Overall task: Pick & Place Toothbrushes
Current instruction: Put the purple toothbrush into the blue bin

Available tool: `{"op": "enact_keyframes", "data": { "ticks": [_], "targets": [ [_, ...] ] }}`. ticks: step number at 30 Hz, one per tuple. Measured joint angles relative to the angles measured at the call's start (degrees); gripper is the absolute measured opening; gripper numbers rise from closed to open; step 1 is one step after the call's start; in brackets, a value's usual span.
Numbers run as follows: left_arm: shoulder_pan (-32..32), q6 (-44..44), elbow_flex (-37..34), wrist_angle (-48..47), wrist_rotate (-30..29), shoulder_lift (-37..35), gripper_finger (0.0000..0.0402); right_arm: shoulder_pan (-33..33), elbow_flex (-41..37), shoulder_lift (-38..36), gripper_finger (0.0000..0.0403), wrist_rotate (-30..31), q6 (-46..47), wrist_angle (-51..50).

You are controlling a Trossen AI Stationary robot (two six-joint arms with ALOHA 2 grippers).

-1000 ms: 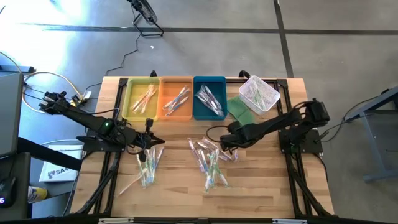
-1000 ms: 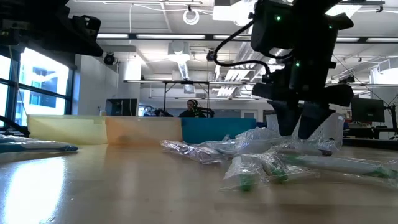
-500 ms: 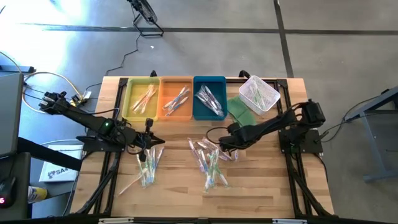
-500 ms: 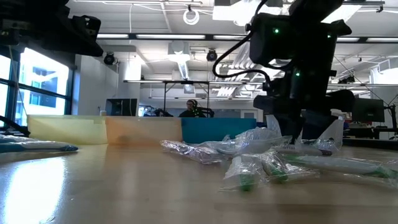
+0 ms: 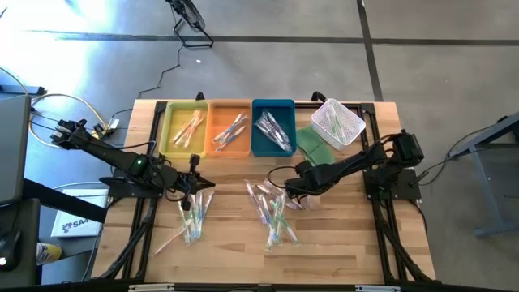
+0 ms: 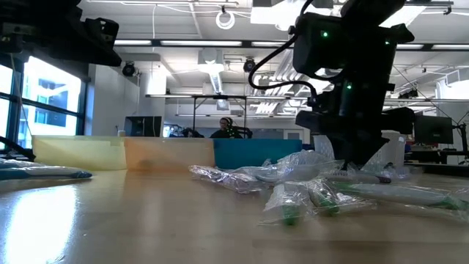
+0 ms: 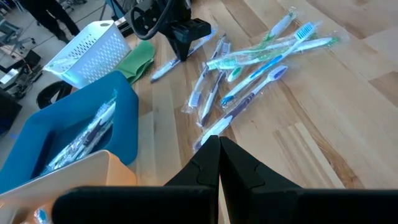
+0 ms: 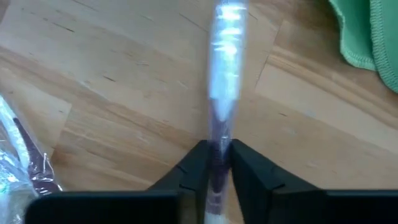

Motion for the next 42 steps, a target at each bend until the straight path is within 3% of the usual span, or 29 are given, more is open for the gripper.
{"op": "enact_keyframes", "data": {
  "ticks": [4,21,30,42],
  "targets": [
    [0.0,0.0,0.0,-0.02,0.0,0.0,0.0003,0.0,-0.02,0.0,0.0021,-0.05,-0.26,-0.1],
    [0.0,-0.04,0.0,-0.02,-0.02,0.0,0.0003,-0.03,-0.16,-0.6,0.0019,-1.64,-2.34,-0.1],
    [0.0,-0.22,0.0,-0.02,-0.07,0.02,0.0003,-0.07,-0.36,-8.11,0.0,-3.23,-8.32,1.41],
    [0.0,-0.2,0.0,-0.02,-0.25,0.02,0.0003,-1.15,-0.26,-20.02,0.0001,-2.95,-22.98,14.82]
  ]
}}
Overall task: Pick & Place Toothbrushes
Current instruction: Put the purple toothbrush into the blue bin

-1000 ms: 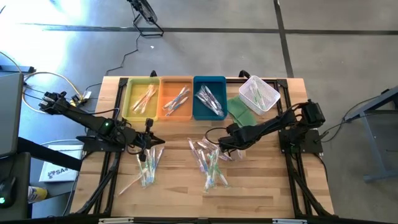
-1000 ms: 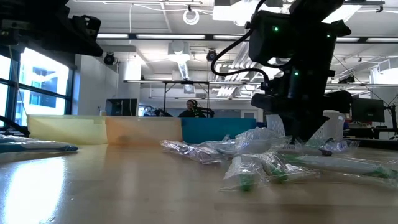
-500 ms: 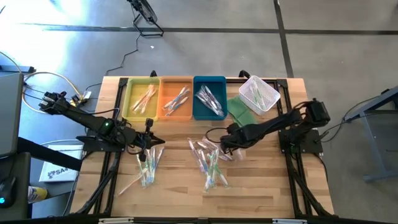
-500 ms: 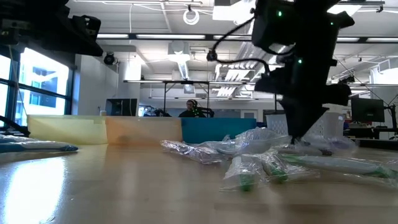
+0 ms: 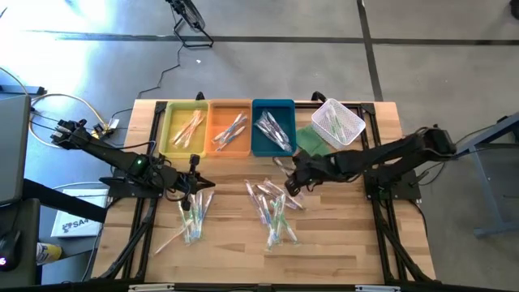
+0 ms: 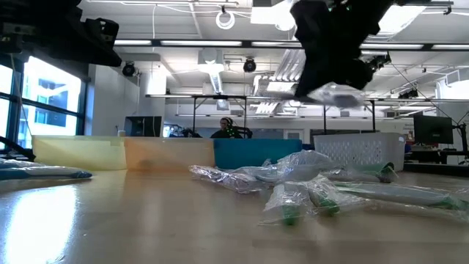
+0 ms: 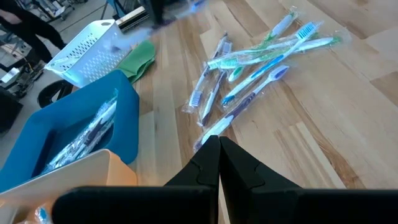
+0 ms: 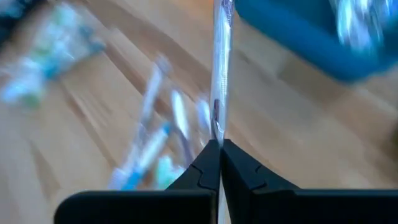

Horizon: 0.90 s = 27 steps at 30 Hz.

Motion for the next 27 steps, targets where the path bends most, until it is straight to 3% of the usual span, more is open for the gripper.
{"op": "enact_keyframes", "data": {
  "ticks": [12,27],
  "targets": [
    [0.0,0.0,0.0,0.02,0.03,0.0,0.0003,-8.64,0.08,-3.26,0.0003,0.67,-15.9,18.75],
    [0.0,0.23,0.0,0.08,-0.67,-0.01,0.0003,-19.75,0.17,-0.59,0.0003,1.21,-22.4,28.74]
  ]
}}
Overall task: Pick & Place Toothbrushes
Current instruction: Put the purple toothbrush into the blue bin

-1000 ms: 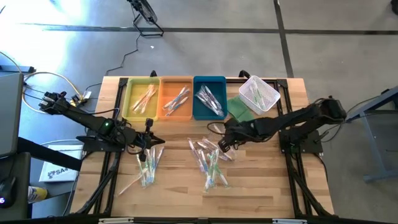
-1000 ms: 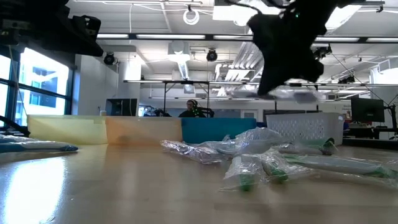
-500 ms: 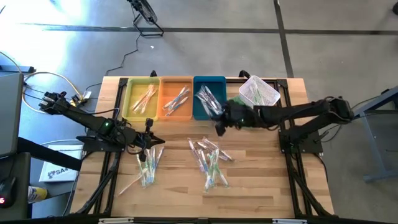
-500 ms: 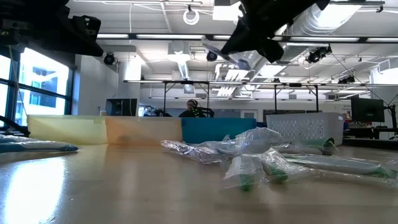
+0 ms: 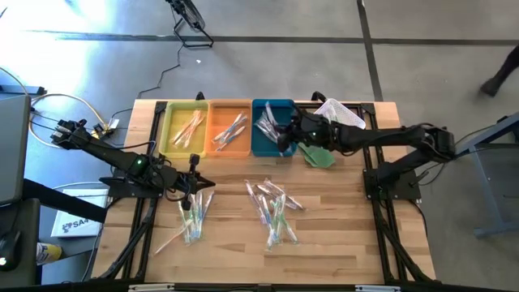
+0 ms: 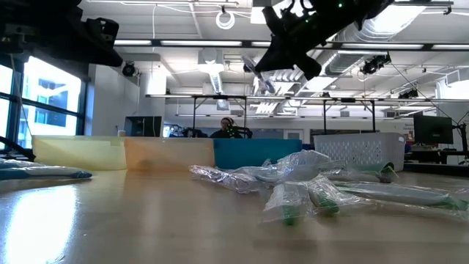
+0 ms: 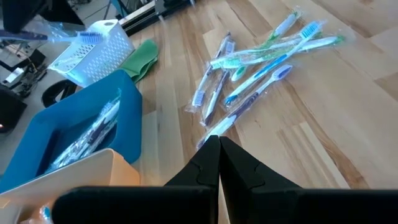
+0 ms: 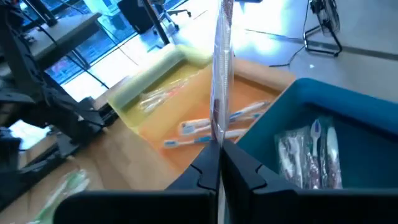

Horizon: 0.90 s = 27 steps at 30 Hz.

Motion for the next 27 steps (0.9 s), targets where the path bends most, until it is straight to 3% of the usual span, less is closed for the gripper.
{"op": "enact_keyframes", "data": {
  "ticks": [18,27],
  "targets": [
    [0.0,-0.04,0.0,0.38,-0.65,-0.01,0.0003,-7.96,0.0,12.56,0.0003,0.38,-1.7,2.53],
    [0.0,-0.04,0.0,0.38,-0.69,-0.01,0.0003,-9.21,0.0,15.28,0.0003,5.13,-3.19,1.8]
  ]
}}
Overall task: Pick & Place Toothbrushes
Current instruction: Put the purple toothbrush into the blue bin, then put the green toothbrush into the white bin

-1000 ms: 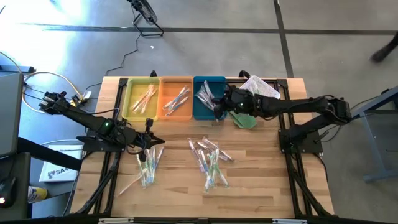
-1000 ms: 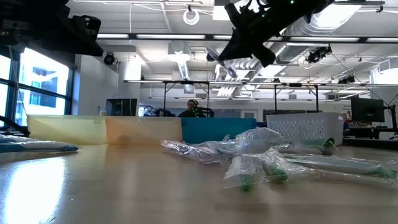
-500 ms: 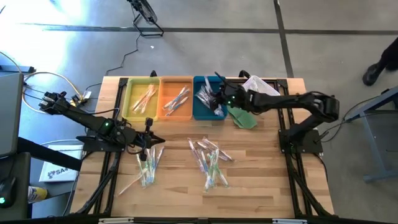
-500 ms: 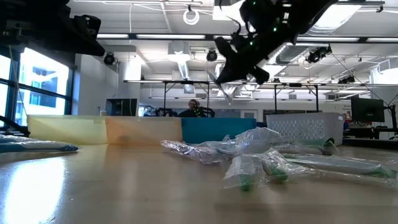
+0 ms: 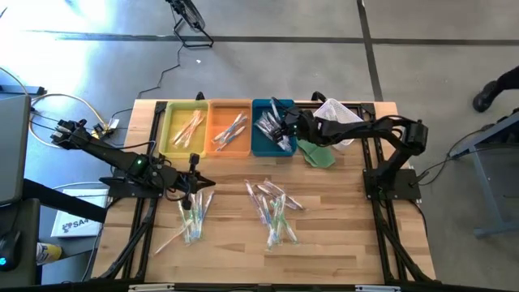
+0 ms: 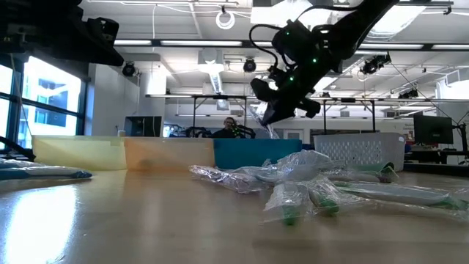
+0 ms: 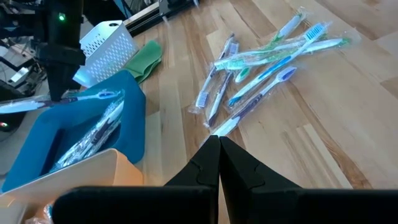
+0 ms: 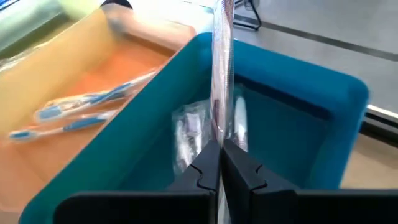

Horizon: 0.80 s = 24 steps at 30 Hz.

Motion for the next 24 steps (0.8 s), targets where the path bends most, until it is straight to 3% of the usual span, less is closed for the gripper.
{"op": "enact_keyframes", "data": {
  "ticks": [13,24],
  "targets": [
    [0.0,-0.04,0.0,-0.04,-0.11,0.0,0.0003,-0.18,0.0,-0.03,0.0009,-0.8,-0.31,-2.32],
    [0.0,-0.04,0.0,-0.54,-0.09,0.0,0.0003,-0.12,-0.02,-0.33,0.0128,-2.37,-0.83,-1.79]
  ]
}}
